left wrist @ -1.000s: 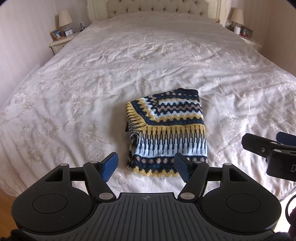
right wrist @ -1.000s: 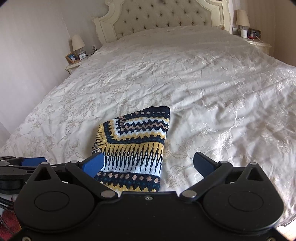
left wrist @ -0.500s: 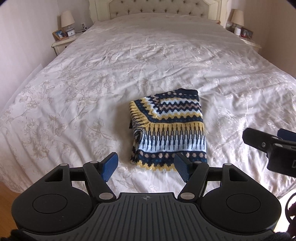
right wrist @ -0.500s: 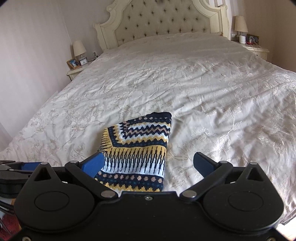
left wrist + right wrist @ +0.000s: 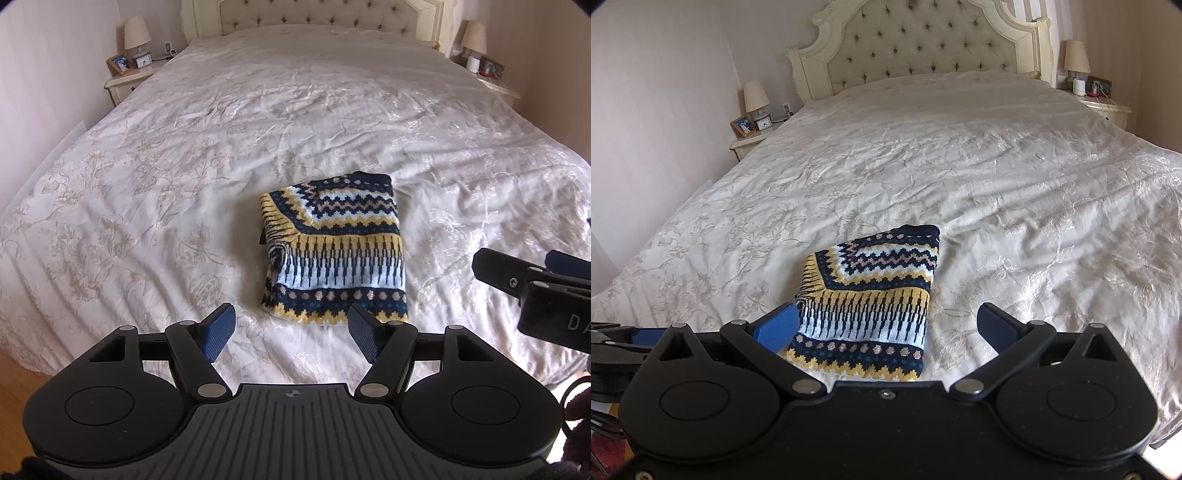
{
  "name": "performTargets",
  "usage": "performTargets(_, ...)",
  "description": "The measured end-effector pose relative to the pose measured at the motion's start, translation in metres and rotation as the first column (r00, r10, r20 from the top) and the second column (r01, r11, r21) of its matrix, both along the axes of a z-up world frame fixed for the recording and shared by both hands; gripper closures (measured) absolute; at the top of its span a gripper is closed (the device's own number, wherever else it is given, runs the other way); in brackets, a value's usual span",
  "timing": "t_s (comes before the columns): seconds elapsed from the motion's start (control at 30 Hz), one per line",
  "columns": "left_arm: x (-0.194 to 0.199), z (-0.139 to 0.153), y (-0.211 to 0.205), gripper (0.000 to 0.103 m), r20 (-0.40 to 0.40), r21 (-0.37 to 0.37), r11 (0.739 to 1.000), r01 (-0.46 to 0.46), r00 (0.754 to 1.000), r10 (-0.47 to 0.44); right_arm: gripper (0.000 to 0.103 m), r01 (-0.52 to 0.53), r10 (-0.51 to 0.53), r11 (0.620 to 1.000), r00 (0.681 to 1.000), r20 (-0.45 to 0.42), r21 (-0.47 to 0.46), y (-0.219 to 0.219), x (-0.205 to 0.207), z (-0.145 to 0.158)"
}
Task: Fold small clothes
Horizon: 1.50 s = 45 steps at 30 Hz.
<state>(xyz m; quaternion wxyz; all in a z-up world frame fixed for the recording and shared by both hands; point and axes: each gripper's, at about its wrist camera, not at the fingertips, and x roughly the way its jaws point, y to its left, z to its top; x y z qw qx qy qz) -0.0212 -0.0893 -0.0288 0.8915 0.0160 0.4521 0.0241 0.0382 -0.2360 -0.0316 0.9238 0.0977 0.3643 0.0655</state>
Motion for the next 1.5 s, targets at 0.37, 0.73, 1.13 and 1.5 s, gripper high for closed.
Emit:
performTargets(0.37,-0.001,0.005,-0.006,0.032,-0.003,-0.008,1.0,0.023,1.0,-0.023,0.001,0.026,-0.026,1.0,0.999,0.023,0.008,-0.006,-0.009,0.007)
performTargets(0.73,0.001,0.003,-0.009,0.032,-0.016,-0.011,0.999,0.033,0.999,-0.034,0.001,0.031,-0.031,1.0,0.999,0.016,0.001,-0.007,-0.012,0.007)
performTargets(1.13,0.005,0.003,-0.002,0.032,-0.019,0.003,1.0,0.03,0.999,-0.03,0.001,0.041,-0.041,0.999,0.999,0.005,0.031,-0.004,-0.006,0.003)
performTargets(1.5,0.01,-0.007,0.006,0.032,-0.059,-0.025,1.0,-0.005,0.998,0.003,0.001,0.021,-0.021,1.0,1.0,-0.018,0.016,0.002,-0.001,-0.002)
